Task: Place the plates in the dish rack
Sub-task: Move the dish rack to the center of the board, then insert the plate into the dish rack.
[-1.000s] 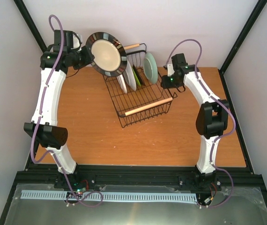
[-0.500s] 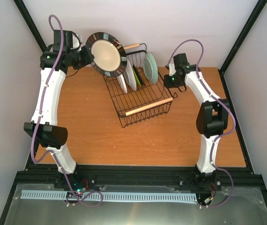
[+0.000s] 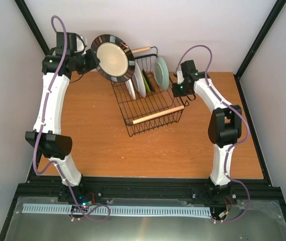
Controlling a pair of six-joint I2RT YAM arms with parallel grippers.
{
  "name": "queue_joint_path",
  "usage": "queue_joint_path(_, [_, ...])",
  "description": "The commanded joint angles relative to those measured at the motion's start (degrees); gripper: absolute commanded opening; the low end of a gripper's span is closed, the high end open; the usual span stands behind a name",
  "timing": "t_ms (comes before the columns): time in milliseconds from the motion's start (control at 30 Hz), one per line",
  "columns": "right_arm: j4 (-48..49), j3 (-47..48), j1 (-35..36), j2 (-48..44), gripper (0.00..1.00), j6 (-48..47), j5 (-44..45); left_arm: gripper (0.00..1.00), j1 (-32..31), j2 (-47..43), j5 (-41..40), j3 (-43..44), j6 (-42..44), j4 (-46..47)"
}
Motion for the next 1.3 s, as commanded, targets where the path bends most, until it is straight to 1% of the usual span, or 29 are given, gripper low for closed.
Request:
queue_joint_path(0, [1.49,-5.61,-0.51,-4.2,0.03,8.53,5.47,0.01,0.68,-2.08,1.87,4.18,0.71,7.56])
queue_joint_path(233, [4.58,-14.98,-0.5,-11.13,0.03,18.05,8.08,0.01,0.68,-2.38,0.04,3.93,1.21,4.72])
queue_joint_path(467, [5.71,-20.57,-0.51,-16.04,0.03,26.5,10.3,0.01,0.68,-4.78,-1.11,2.19,1.74,3.68])
queue_joint_path(600, [7.08,-24.05,0.2,-18.22,0.03,30.77,10.06,0.01,0.68,-5.58,-1.39,1.84,2.15,2.68])
queue_joint_path(733, [7.07,-26.09,2.59,-19.4,0.03,32.95,10.46,0.01,0.67,-6.12,-2.18,0.93,2.57,1.34])
queue_joint_path(900, [7.4,-27.3,3.42,-20.43,0.04,32.49,11.14,0.01,0.68,-6.26,-2.02,-0.34,2.95,0.54])
queue_joint_path(933, [7.78,-27.63,3.44,-20.99,0.09,32.09,11.33,0.01,0.65,-6.26,-2.15,-0.21,3.17,0.58])
queue_joint_path(967, [8.17,-27.86,3.42,-21.57,0.18,31.72,11.45,0.01,0.49,-6.18,-2.85,0.08,3.62,0.6])
queue_joint_path(1000, [8.39,-27.95,3.43,-21.98,0.24,31.27,11.4,0.01,0.36,-6.17,-3.5,0.38,4.13,0.69])
queue_joint_path(1067, [9.0,-28.02,3.41,-23.06,0.32,30.66,11.5,0.01,-0.45,-5.45,-5.1,1.8,5.61,0.58])
queue_joint_path(1133, [9.44,-28.0,3.34,-23.79,0.4,30.1,11.7,0.01,-1.91,-4.0,-8.41,4.13,7.2,-0.05])
queue_joint_path(1200, [10.16,-28.43,3.36,-25.02,0.52,29.78,12.33,0.01,-3.73,-2.87,-11.56,5.7,8.67,0.15])
queue_joint_path(1267, [10.86,-28.88,3.32,-26.51,0.61,29.26,13.31,0.01,-5.93,-2.21,-15.07,5.51,10.12,1.58])
